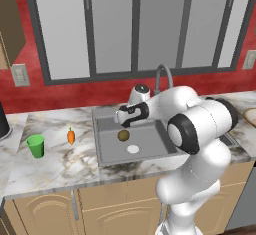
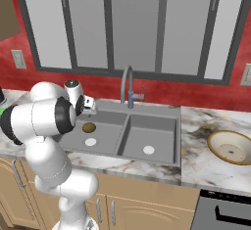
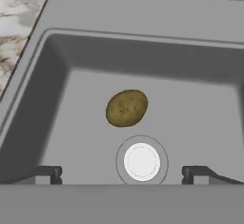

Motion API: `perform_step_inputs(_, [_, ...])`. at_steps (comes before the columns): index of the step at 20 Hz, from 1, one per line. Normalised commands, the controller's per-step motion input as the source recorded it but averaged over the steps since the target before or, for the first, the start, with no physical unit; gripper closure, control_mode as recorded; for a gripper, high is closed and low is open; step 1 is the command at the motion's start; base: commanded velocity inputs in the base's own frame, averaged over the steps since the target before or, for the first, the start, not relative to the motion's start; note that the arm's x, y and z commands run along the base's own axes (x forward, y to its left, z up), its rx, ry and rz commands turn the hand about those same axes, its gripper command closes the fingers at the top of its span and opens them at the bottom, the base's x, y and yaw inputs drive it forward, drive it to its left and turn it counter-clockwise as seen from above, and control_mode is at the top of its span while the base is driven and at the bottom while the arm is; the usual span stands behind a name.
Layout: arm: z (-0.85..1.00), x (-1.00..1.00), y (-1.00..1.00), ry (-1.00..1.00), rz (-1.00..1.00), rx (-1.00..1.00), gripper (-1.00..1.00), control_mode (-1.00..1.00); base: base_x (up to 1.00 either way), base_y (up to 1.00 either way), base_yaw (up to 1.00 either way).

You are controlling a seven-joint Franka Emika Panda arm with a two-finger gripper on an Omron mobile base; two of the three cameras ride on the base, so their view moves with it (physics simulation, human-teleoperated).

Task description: Remove the potato and carrot from the sink. Then move the bowl and cup from the counter to the sink for washing.

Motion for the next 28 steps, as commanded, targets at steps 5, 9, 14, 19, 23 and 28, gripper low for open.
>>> perform_step_inputs(5, [-0.14,0.30,0.00,-0.03,-0.01,0.00,-1.00,-1.00,0.00,0.00,0.00])
perform_step_inputs(9, [-0.14,0.25,0.00,0.00,-0.08,0.04,-1.00,-1.00,0.00,0.00,0.00])
perform_step_inputs(14, [-0.11,0.26,0.00,0.00,-0.09,0.01,-1.00,-1.00,0.00,0.00,0.00])
perform_step_inputs(19, [-0.04,0.14,0.00,0.00,-0.11,0.02,-1.00,-1.00,0.00,0.00,0.00])
perform_step_inputs(23, [-0.08,0.11,0.00,0.00,-0.15,0.00,-1.00,-1.00,0.00,0.00,0.00])
perform_step_inputs(28, [-0.10,0.10,0.00,0.00,-0.12,0.01,-1.00,-1.00,0.00,0.00,0.00])
